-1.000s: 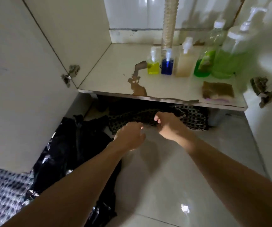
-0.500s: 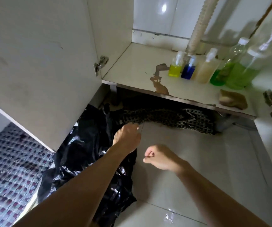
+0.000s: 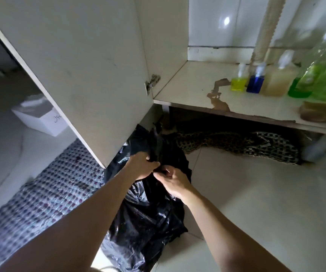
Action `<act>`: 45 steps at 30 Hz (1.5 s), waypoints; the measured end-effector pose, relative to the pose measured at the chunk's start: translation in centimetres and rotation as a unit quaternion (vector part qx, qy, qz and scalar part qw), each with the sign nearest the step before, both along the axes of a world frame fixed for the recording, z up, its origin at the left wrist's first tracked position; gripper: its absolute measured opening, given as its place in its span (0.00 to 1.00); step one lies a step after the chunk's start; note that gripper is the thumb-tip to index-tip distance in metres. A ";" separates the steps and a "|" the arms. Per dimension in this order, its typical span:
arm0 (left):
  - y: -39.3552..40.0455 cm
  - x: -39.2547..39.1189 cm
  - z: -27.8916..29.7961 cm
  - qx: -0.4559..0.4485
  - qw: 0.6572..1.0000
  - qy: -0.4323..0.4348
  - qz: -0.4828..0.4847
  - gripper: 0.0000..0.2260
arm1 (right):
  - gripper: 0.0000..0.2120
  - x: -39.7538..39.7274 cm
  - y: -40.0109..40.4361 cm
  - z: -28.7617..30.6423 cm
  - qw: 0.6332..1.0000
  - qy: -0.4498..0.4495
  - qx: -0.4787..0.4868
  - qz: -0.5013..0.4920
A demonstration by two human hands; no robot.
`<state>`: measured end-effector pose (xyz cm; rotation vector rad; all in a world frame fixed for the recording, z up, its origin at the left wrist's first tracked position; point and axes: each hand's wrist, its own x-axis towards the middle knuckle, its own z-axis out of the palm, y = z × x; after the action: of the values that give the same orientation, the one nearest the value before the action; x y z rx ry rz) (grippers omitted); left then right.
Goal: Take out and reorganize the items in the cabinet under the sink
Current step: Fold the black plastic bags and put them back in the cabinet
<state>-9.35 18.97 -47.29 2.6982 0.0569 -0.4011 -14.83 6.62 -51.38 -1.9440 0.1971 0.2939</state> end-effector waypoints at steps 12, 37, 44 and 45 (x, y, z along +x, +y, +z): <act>-0.6 -1.9 8.5 -0.039 0.991 -0.116 0.056 0.18 | 0.11 -0.6 -1.0 8.0 0.990 -0.107 0.034 -0.086; 4.8 -4.4 13.3 -0.183 0.920 -0.320 0.133 0.13 | 0.10 -1.7 1.2 10.4 0.898 0.070 -0.418 0.122; -0.9 -6.8 18.5 -0.199 0.883 -0.426 0.015 0.14 | 0.24 -0.8 -3.9 23.9 0.994 -0.081 -0.016 -0.077; -2.0 -7.7 19.3 -0.217 0.876 -0.430 -0.003 0.15 | 0.27 -0.9 -4.5 25.3 0.992 -0.044 0.069 -0.096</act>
<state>-17.10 16.93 -27.99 2.1917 -0.2655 0.7209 -15.71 2.11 -26.04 -1.7813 0.2954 0.0928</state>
